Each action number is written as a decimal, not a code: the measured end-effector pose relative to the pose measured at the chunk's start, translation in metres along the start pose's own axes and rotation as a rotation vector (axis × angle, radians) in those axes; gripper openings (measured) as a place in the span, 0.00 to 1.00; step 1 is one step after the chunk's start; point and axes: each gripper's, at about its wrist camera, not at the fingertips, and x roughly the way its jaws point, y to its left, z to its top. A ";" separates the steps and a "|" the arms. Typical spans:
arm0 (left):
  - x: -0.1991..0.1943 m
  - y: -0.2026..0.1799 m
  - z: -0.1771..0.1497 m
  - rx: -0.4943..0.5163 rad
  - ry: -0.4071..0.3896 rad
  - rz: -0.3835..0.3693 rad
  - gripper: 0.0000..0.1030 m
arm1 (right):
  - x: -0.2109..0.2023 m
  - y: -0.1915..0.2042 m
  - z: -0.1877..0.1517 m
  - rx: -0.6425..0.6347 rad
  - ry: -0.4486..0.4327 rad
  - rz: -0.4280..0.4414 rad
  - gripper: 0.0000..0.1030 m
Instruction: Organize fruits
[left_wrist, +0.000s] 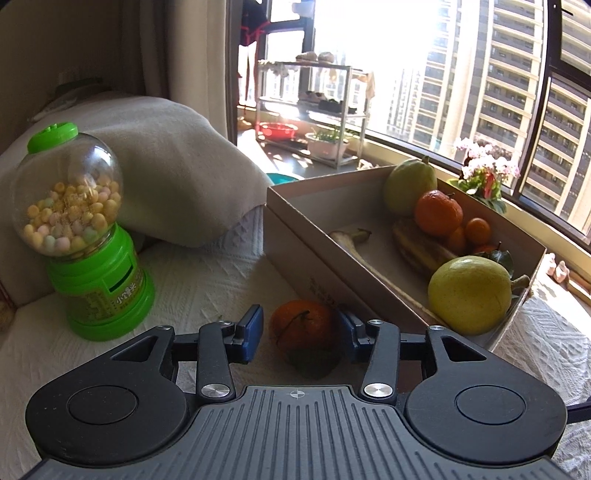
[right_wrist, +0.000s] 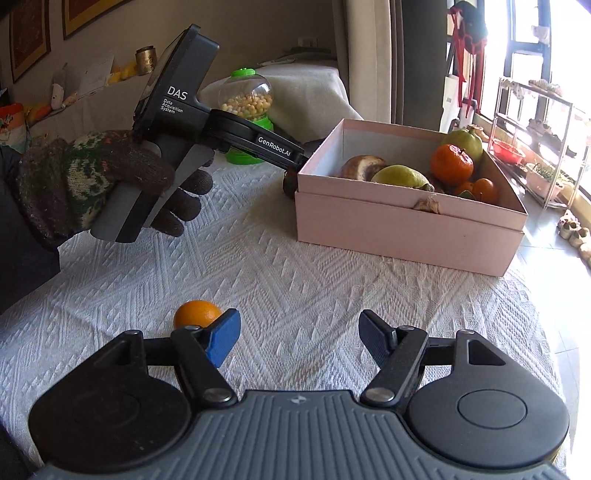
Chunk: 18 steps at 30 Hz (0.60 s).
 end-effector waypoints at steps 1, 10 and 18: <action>0.000 0.001 0.002 0.003 0.002 -0.001 0.52 | -0.001 -0.001 -0.001 0.008 -0.002 -0.001 0.69; 0.000 0.001 0.002 -0.008 -0.001 -0.028 0.41 | -0.002 -0.004 -0.004 0.036 0.002 -0.011 0.69; -0.023 0.004 -0.012 0.000 -0.024 -0.045 0.22 | -0.001 -0.004 -0.002 0.042 0.000 -0.026 0.69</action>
